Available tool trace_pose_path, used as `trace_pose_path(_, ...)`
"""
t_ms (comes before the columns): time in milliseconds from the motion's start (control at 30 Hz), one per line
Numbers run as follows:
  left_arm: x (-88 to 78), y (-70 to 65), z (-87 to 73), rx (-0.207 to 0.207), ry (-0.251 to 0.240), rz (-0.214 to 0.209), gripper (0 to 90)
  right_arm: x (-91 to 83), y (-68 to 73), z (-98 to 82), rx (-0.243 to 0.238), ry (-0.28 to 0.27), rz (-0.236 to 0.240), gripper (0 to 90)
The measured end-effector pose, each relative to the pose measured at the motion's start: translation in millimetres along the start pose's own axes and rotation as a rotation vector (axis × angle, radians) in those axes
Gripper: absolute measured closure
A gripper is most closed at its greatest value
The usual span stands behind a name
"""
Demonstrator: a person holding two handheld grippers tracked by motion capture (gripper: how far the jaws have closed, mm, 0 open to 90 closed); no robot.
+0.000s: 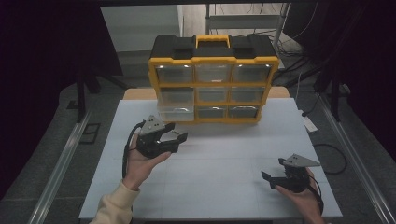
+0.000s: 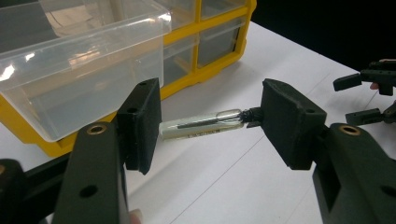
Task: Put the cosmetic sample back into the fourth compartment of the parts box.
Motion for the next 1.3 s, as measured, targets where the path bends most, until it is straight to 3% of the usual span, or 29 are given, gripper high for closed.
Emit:
trace_pose_path(433, -3.0, 12.2, 8.7, -0.014, -0.026, 0.025, 40.1, -0.4, -0.2, -0.1, 0.003, -0.002, 0.002, 11.8)
trace_pose_path(767, -7.8, 19.6, 27.5, -0.020, -0.066, 0.040, 40.1, -0.4, -0.3, -0.2, 0.007, -0.003, 0.002, 11.8)
trace_pose_path(1300, -3.3, 29.8, 44.2, -0.025, -0.068, 0.070, 40.1, -1.3, -0.5, 0.4, 0.009, -0.010, 0.000, 11.9)
Point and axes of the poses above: each handheld gripper's, and its own axes: x roughly forward along the jaws, z roughly out of its top, y roughly to its left, the point moved 3 cm from there along x, roughly forward along the jaws, and after that the axes turned 4 degrees about -y, right-handed, at the moved point
